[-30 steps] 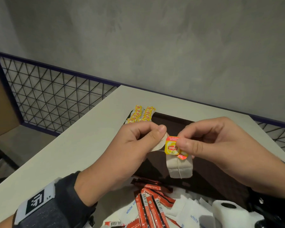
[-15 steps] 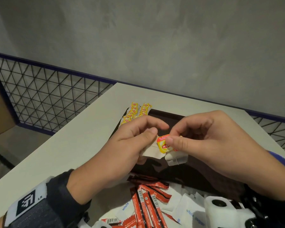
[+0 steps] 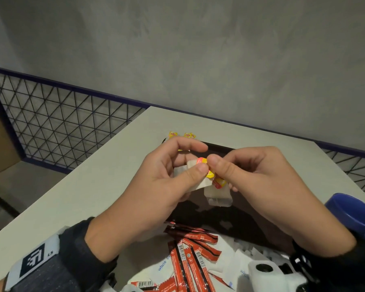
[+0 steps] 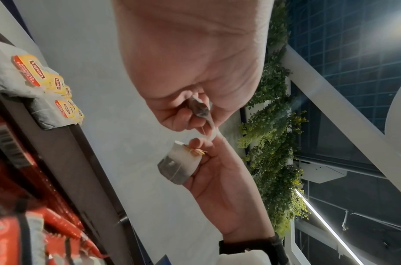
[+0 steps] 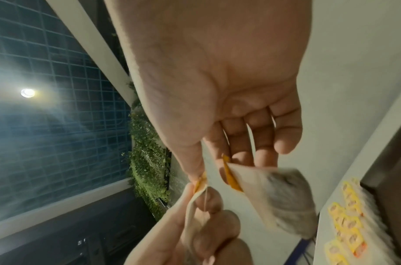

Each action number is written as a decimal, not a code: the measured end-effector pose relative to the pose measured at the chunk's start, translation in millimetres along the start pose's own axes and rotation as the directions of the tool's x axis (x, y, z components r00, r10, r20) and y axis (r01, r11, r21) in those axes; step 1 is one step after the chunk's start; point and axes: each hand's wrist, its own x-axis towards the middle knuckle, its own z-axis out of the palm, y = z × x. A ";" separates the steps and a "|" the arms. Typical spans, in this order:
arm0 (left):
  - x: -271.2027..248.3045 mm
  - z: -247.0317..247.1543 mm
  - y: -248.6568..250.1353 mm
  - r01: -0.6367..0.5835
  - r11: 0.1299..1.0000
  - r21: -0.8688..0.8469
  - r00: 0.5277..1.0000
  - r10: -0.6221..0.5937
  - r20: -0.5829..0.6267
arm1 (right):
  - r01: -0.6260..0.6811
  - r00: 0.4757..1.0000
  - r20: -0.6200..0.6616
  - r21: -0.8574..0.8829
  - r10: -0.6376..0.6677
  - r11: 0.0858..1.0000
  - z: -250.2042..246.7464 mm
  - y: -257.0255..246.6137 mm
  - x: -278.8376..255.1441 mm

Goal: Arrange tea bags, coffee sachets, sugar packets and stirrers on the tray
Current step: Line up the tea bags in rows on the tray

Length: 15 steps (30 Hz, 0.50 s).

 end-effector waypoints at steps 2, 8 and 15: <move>0.4 -1.0 0.0 -0.009 1.000 0.006 1.000 0.009 -0.015 | -0.051 0.999 0.018 0.095 0.049 0.994 2.2 -0.7 -0.1; 1.9 -2.5 1.2 0.013 1.000 0.002 0.999 -0.013 -0.045 | -0.098 0.995 0.029 0.222 0.094 0.970 0.7 2.5 2.1; 5.8 -8.8 -1.3 0.050 0.998 -0.036 0.993 -0.054 -0.107 | -0.084 0.994 0.077 0.113 0.075 0.990 -11.2 -0.2 1.0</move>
